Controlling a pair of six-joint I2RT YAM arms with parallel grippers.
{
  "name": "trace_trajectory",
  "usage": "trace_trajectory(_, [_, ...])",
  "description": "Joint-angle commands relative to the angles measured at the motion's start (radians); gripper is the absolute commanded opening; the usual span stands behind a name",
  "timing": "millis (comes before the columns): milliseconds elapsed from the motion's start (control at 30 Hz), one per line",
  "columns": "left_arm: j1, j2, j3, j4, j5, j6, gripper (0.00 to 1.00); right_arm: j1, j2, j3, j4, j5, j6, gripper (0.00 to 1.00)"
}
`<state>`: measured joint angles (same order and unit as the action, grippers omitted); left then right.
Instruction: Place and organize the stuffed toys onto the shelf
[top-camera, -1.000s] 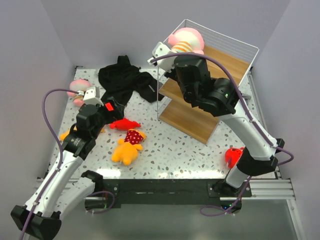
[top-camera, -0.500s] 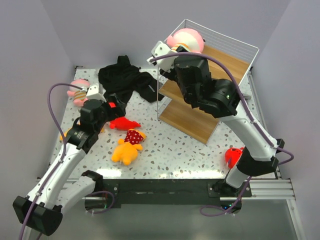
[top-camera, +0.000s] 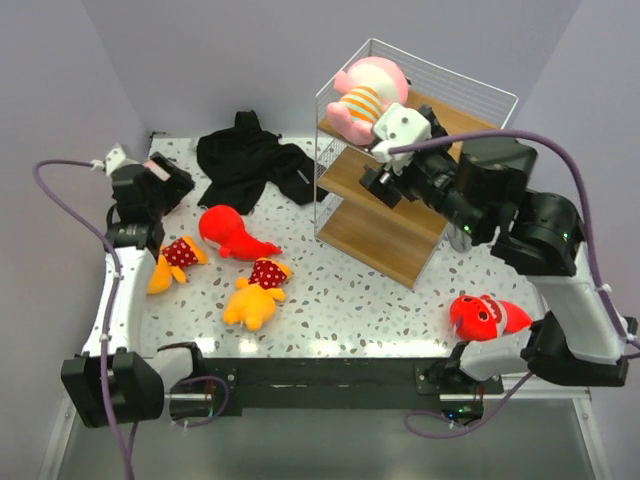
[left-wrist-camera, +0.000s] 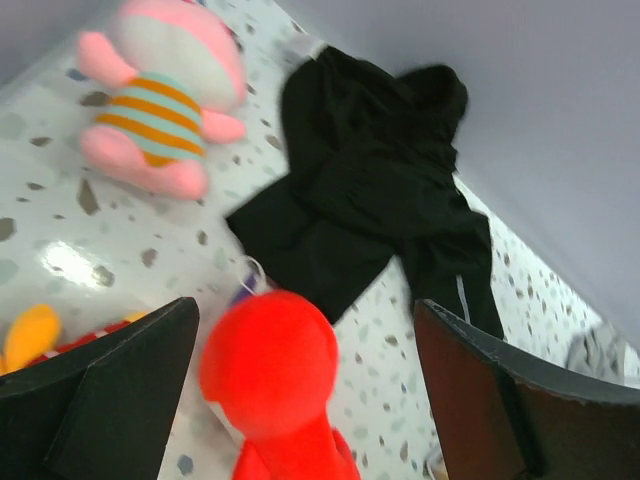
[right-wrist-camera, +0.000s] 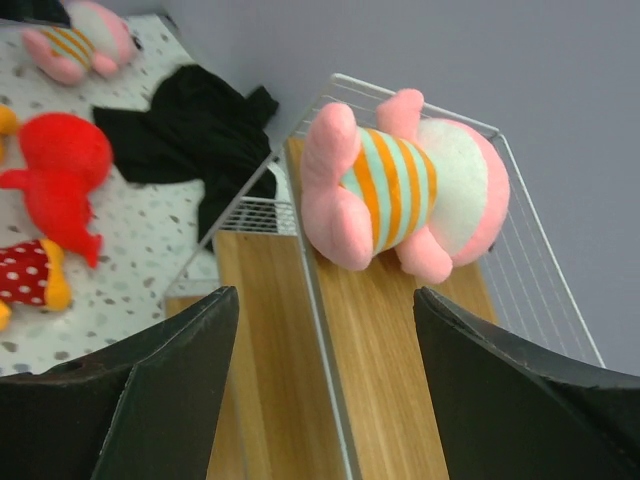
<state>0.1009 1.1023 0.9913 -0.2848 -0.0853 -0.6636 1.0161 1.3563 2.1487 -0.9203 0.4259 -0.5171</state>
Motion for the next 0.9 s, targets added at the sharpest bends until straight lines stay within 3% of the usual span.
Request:
trace_trajectory(0, [0.201,0.074,0.037,0.143,0.140,-0.079,0.93,0.006,-0.124,-0.182,0.141,-0.252,0.135,0.74])
trace_trajectory(100, [0.269,0.175,0.038,0.197,0.128,-0.106,0.92,0.004,-0.213,-0.298,0.234,-0.265,0.205,0.74])
trace_trajectory(267, [0.292,0.391,0.085,0.254,0.091,-0.113,0.89,0.004,-0.325,-0.433,0.319,-0.349,0.262,0.73])
trace_trajectory(467, [0.296,0.602,0.187,0.237,0.087,-0.134,0.87,0.006,-0.310,-0.473,0.291,-0.407,0.269,0.72])
trace_trajectory(867, [0.298,0.671,0.167,0.269,0.002,-0.192,0.79,0.004,-0.368,-0.544,0.333,-0.404,0.272,0.72])
